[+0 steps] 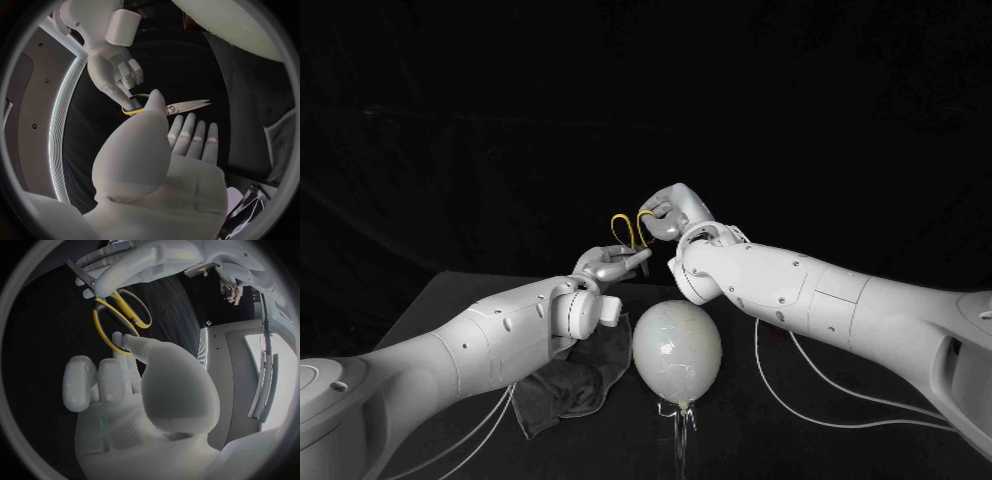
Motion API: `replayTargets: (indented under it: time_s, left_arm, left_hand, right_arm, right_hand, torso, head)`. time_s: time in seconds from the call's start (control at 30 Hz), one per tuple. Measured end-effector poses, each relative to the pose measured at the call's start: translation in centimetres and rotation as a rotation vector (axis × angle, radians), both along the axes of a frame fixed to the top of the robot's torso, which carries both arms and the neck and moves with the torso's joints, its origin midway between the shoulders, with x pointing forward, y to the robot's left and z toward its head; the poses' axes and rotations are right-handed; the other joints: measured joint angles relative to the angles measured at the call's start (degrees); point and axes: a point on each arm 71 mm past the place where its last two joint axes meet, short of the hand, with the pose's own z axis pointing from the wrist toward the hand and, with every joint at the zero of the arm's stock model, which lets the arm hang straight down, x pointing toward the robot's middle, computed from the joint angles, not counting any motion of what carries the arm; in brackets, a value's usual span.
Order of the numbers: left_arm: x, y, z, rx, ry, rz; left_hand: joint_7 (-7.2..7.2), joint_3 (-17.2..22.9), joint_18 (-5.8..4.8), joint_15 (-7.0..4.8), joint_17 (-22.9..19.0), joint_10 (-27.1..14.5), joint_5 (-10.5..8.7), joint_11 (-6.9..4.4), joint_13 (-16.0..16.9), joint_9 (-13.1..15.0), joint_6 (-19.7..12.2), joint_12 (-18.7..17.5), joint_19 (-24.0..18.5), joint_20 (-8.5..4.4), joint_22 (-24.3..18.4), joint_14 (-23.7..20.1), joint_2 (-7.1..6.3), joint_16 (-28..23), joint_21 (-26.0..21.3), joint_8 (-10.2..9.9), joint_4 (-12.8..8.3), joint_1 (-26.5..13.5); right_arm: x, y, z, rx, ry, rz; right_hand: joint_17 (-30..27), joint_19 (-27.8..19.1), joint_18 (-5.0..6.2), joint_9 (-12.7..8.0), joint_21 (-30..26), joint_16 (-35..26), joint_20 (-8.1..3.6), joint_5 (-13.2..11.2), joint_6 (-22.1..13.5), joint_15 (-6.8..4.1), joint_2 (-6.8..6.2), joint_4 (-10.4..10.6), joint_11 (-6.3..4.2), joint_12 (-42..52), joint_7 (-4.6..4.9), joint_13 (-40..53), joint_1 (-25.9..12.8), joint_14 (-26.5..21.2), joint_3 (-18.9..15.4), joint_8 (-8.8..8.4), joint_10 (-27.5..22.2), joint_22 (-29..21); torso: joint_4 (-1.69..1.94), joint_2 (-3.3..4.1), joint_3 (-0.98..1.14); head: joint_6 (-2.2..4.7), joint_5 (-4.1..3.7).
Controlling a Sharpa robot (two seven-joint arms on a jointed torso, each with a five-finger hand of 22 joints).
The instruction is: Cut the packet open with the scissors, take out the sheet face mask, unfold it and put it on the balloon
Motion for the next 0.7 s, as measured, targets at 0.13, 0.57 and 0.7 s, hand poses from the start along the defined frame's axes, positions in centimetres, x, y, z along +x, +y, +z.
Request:
replayTargets:
  time_s: [0.13, 0.57, 0.7]
  left_arm:
    - [-0.02, 0.02, 0.01, -0.017, 0.008, 0.003]
    - [-0.12, 0.16, 0.39, -0.063, -0.015, 0.016]
    - [-0.20, 0.06, 0.53, -0.079, -0.023, 0.016]
  left_hand:
    - [0.82, 0.2, 0.91, -0.82, 2.4, 4.4, 0.00, -0.95, 0.2, 1.4, 5.3, 1.7, 7.2, -0.18, 0.9, 9.2, 4.03, 2.6, 2.4, 3.3, -0.2, 0.6]
    - [-0.71, 2.6, 0.92, -2.01, 3.3, 12.0, -0.01, -2.69, -0.3, 2.0, 11.8, 2.8, 13.0, -0.63, 1.2, 14.6, 9.30, 4.0, 4.1, 5.7, -0.5, 5.9]
    - [-1.38, 3.6, 0.91, -2.01, 3.2, 13.0, -0.02, -2.98, -0.4, 2.0, 12.9, 2.5, 9.6, -0.95, 0.5, 14.6, 10.02, 4.0, 2.8, 5.8, -0.4, 7.2]
  right_arm:
    - [-0.05, 0.09, 0.08, 0.000, -0.001, 0.003]
    - [0.08, -0.13, 0.16, -0.001, -0.002, -0.003]
    - [0.10, -0.17, 0.15, -0.001, -0.001, -0.005]
  right_hand:
    - [0.0, 0.0, -0.01, 0.0, 0.0, 0.0, 0.00, 0.1, 0.0, 0.00, 0.07, 0.0, -0.01, 0.0, 0.00, 0.0, 0.1, 0.0, 0.0, -0.01, 0.0, 0.0]
    - [0.1, 0.0, -0.34, 0.1, -0.1, 0.2, 0.00, 0.2, -0.1, 0.09, 0.15, -0.3, -0.08, -0.2, -0.09, 0.1, 0.1, -0.1, 0.2, 0.39, 0.1, -0.2]
    - [0.1, 0.0, -0.35, 0.1, -0.1, 0.2, 0.00, 0.2, -0.1, 0.10, 0.15, -0.3, -0.08, -0.2, -0.09, 0.0, 0.1, -0.1, 0.2, 0.39, 0.1, -0.2]
  torso:
    - [-0.02, -0.01, -0.01]
    - [-0.15, -0.16, 0.07]
    - [-0.18, -0.15, 0.08]
  head:
    - [-0.12, 0.09]
    - [-0.50, 0.19]
    - [-0.56, 0.19]
